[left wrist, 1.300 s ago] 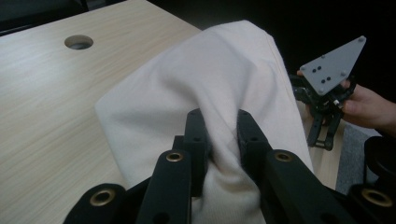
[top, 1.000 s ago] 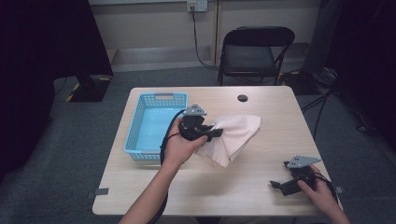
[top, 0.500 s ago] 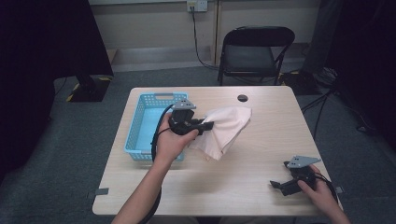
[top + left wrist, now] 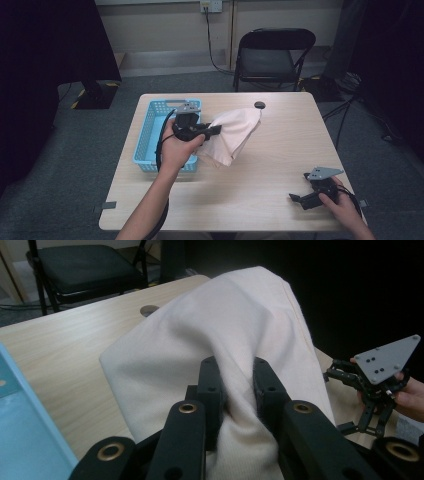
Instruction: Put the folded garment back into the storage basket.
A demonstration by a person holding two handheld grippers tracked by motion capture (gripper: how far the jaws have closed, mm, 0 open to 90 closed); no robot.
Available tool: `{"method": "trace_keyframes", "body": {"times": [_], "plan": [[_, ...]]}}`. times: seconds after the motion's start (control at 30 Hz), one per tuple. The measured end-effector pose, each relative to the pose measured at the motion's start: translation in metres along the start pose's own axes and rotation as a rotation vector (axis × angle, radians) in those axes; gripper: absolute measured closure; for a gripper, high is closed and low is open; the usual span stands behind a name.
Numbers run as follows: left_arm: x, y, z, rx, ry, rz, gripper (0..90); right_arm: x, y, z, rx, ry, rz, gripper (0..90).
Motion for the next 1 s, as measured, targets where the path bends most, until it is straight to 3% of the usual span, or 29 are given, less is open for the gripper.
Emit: {"method": "trace_keyframes", "body": {"times": [1.0], "plan": [[0.002, -0.028, 0.042, 0.131, -0.035, -0.035, 78.5, 0.0, 0.0, 0.0, 0.001, 0.0, -0.001, 0.0]]}}
Point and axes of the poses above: each handheld gripper's, and its own axes: y roughly forward along the jaws, x roughly out of its top, z roughly to its left, the point moved 7 cm from there along y, roughly forward along the jaws, and after that the axes turned 10 degrees about -z, right-handed, at the moved point
